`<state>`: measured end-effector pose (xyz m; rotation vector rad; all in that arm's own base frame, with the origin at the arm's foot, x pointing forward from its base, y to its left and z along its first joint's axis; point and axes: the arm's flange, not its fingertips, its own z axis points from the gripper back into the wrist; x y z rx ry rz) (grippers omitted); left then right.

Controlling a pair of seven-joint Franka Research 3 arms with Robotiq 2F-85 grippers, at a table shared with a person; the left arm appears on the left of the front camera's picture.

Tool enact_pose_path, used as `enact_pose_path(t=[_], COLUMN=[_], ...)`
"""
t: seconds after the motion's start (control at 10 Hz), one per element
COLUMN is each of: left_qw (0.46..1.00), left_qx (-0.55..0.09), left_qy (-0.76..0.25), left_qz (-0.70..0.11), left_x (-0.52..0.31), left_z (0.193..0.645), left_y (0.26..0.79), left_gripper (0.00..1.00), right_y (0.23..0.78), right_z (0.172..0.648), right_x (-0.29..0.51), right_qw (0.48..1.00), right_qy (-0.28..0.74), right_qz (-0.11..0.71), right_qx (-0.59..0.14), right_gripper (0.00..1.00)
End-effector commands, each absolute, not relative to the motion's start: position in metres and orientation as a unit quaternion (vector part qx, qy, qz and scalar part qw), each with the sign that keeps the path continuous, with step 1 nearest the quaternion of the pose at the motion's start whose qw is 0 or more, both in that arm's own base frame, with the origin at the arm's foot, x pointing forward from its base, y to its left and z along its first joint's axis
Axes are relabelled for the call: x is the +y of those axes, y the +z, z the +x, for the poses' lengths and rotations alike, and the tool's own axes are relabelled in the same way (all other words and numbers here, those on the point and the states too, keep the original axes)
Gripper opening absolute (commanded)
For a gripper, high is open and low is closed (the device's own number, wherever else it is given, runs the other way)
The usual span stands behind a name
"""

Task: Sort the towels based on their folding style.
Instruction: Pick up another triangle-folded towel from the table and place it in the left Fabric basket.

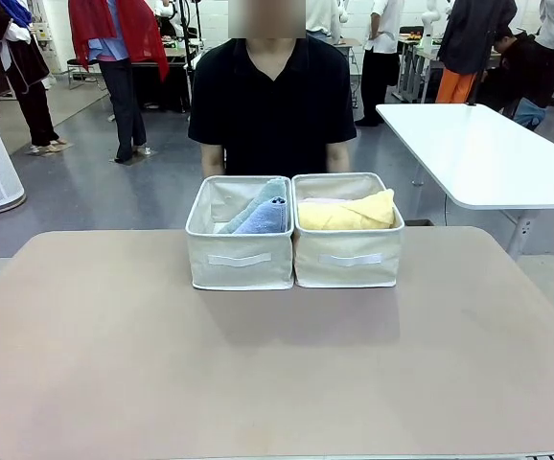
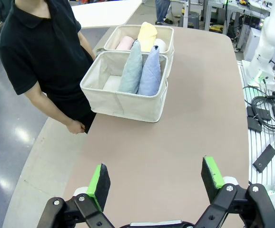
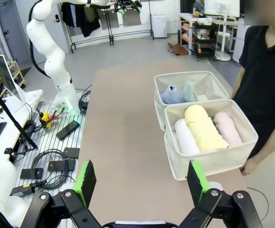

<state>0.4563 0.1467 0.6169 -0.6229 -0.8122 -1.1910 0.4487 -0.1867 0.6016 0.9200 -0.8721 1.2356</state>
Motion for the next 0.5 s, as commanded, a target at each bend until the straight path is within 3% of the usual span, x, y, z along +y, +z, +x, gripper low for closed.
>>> enact_pose_path(t=[0.0,0.4], left_qw=[0.713,0.713], left_qx=[-0.362,-0.362], left_qy=[-0.534,-0.534], left_qz=[-0.274,-0.274], left_x=[0.1462,0.1462], left_z=[0.4551,0.4551], left_y=[0.6173,0.6173], left_gripper=[1.0,1.0], right_y=[0.5992,0.5992], right_z=[0.4472,0.4472], right_x=[-0.1864,-0.1864], right_qw=[0.626,0.626], right_qy=[0.544,0.544], right_qz=[0.407,0.407], right_qx=[-0.383,-0.383], right_gripper=[1.0,1.0])
